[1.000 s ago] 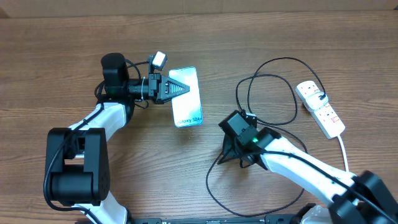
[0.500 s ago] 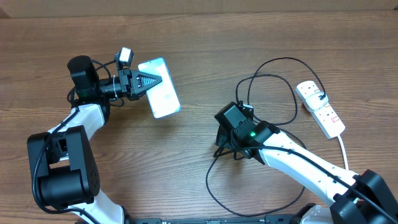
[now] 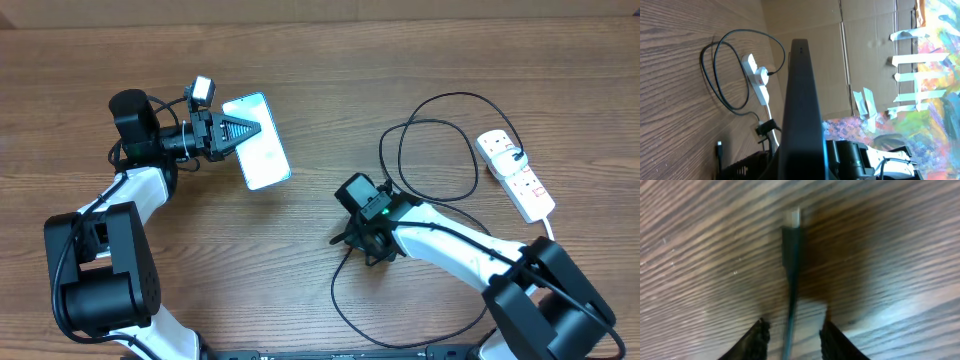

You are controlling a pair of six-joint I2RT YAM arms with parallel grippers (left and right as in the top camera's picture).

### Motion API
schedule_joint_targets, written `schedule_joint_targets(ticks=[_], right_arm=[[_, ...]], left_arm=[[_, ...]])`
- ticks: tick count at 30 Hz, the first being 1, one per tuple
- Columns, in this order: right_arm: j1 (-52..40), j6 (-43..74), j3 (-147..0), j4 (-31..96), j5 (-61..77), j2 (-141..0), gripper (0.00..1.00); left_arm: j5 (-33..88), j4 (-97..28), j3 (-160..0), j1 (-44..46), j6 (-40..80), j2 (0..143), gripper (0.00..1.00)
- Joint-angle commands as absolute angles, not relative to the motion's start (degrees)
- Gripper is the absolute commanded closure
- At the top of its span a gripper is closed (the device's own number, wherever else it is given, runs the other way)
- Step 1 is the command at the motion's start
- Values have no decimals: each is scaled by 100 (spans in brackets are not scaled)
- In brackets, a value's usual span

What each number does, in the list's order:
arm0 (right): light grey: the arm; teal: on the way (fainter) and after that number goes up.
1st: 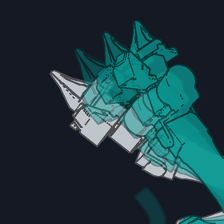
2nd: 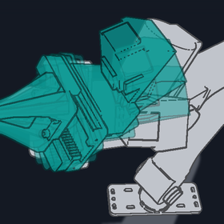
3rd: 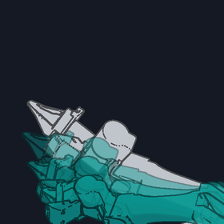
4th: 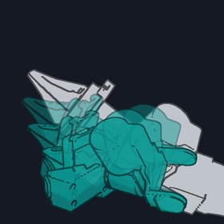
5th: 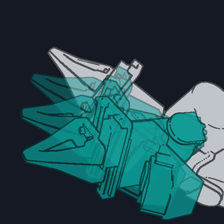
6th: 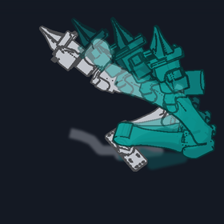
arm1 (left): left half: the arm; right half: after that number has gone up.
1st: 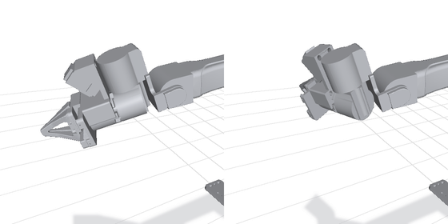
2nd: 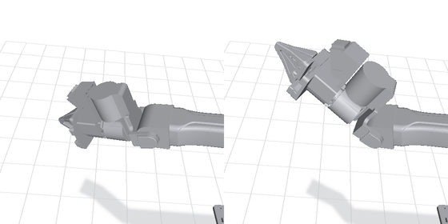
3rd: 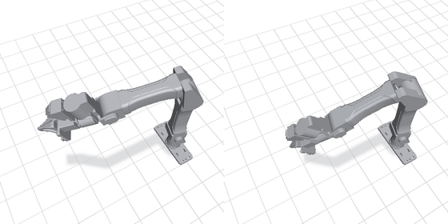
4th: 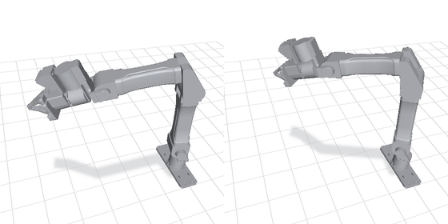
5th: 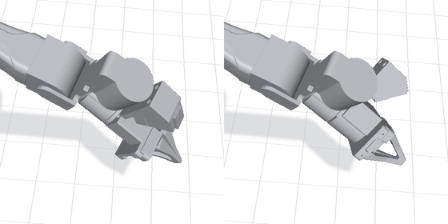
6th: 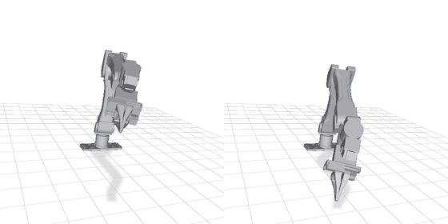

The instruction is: Plug charger to phone and switch on socket

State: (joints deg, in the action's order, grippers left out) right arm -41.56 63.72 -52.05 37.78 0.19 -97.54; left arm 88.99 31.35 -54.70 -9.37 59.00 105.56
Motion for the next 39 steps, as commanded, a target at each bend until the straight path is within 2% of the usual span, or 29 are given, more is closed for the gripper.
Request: schedule_joint_targets(ticks=[1, 4, 7, 10, 12, 17, 20, 23, 29, 35, 39], right_arm=[[-4320, 6803, -5301, 3798, 279, -9968, 68], [-4421, 6901, -5301, 3833, 200, -10001, 72], [-4342, 6910, -5299, 4040, 36, -10077, 85], [-4211, 6901, -5299, 4038, 8, -10112, 90], [-4119, 6884, -5299, 4016, -54, -10112, 90], [-3999, 6661, -5299, 3913, -38, -10114, 75], [-3999, 6598, -5299, 3833, -56, -10134, 73], [-3999, 6598, -5297, 3778, -32, -10184, 77], [-3999, 6598, -5297, 3780, 121, -10215, 96], [-4001, 5749, -5430, 3848, 786, -9963, 96], [-4145, 5015, -5559, 3870, 1317, -9177, 96]], left_arm=[[9054, 3175, -5603, -941, 5957, 10565, 96], [9054, 3173, -5603, -941, 5959, 10567, 96], [9056, 3153, -5603, -941, 5964, 10567, 96], [9056, 3153, -5603, -941, 5964, 10567, 96], [9056, 3153, -5603, -941, 5964, 10565, 96], [9056, 3148, -5603, -941, 5964, 10567, 96], [9056, 3133, -5603, -941, 5964, 10565, 96], [9056, 3133, -5603, -941, 5964, 10567, 96], [9056, 3133, -5603, -941, 5964, 10567, 96], [9056, 3135, -5603, -941, 5959, 10567, 96], [9056, 3135, -5603, -932, 5959, 10567, 96]])
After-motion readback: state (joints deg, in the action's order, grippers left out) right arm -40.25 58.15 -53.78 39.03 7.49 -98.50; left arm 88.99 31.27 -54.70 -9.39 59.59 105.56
